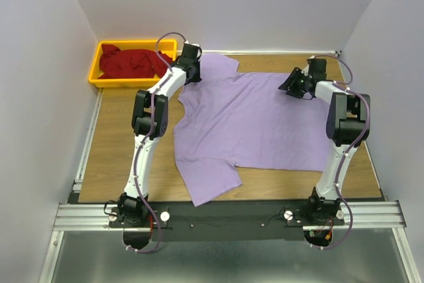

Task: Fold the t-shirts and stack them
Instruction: Flatten the tshirt out

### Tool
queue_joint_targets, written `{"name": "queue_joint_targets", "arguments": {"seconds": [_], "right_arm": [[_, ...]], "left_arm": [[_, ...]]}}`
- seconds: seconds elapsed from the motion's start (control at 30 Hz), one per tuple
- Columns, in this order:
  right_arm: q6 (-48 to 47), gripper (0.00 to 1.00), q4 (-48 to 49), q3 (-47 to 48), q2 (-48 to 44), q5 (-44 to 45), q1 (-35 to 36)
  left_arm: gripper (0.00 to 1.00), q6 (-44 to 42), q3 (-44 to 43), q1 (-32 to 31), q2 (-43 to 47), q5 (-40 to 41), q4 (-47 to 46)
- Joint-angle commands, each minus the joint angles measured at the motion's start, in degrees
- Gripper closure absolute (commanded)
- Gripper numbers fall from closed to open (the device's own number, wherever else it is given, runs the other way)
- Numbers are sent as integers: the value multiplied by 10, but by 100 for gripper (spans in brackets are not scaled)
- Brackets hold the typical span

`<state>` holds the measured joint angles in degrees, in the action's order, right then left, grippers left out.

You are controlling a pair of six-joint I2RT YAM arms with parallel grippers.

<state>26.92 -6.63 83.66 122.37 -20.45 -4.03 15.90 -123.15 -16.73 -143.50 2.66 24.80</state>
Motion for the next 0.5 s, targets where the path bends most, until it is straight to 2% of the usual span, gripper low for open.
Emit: {"name": "queue_joint_targets", "arguments": {"seconds": [0.0,0.23,0.27,0.47], "right_arm": [[-7,44,-5,-13,-11,51,-16],[-6,44,-4,-29,-11,74,-45],[-7,44,-5,-30,-11,76,-48],[-14,44,-5,-25,-1,72,-55]], "left_arm": [[74,25,-19,1,-27,17,53],[77,99,21,12,-3,24,35],[83,105,26,13,0,25,31],[83,149,41,17,7,39,14]]}}
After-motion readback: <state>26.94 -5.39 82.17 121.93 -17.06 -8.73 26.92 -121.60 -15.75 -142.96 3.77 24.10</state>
